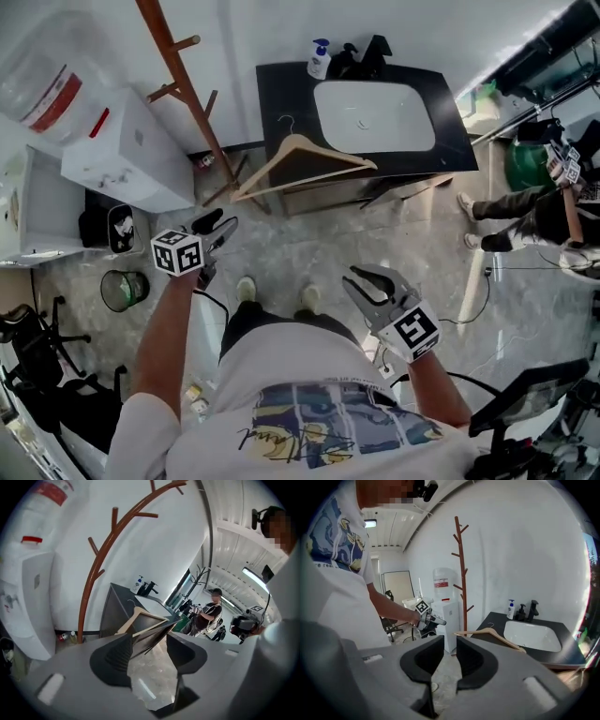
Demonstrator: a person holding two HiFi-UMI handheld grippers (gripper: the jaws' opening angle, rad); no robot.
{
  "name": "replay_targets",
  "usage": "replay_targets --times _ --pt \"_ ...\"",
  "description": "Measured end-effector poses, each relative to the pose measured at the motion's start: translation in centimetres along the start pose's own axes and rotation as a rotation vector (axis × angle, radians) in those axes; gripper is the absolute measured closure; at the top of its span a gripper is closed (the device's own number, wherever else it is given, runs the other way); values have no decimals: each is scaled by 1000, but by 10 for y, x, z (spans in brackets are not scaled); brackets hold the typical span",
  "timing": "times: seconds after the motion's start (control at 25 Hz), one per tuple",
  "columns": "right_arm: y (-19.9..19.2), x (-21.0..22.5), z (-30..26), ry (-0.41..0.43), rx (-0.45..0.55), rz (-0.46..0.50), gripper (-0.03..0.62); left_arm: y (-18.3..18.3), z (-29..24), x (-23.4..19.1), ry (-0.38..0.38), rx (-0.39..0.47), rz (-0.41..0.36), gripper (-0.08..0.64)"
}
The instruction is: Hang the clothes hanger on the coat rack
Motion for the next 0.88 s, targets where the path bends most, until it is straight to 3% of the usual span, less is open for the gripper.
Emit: replay_targets --times 0.12,0.4,0.56,0.68,0.8,0.88 --pt "2 -2 -6 -74 -7 -60 511 3 -37 -35 -42 -43 67 301" --pt "17 -27 -31 -210 -22 -132 511 2 -111 -74 -182 -194 131 242" --pt "12 -45 -34 -289 -39 -198 511 -4 -145 -65 -333 -280 242 230" --pt "9 -57 -33 -343 -48 -234 511 -8 -164 -61 -413 -303 370 232" --pt "4 -65 -25 -399 -53 -272 511 -14 -173 -57 -473 -319 472 285" --pt "2 -66 -22 -417 -57 -288 511 -17 -175 -57 -487 -322 513 387"
Point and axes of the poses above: the fingertips, and each gripper's own axes: z backward along the fingers, x to its right, y out of its top, the point moved 7 cm from there along z, backward along the fingers, and after that the axes turned 11 degrees about y, right-handed, at the moved point
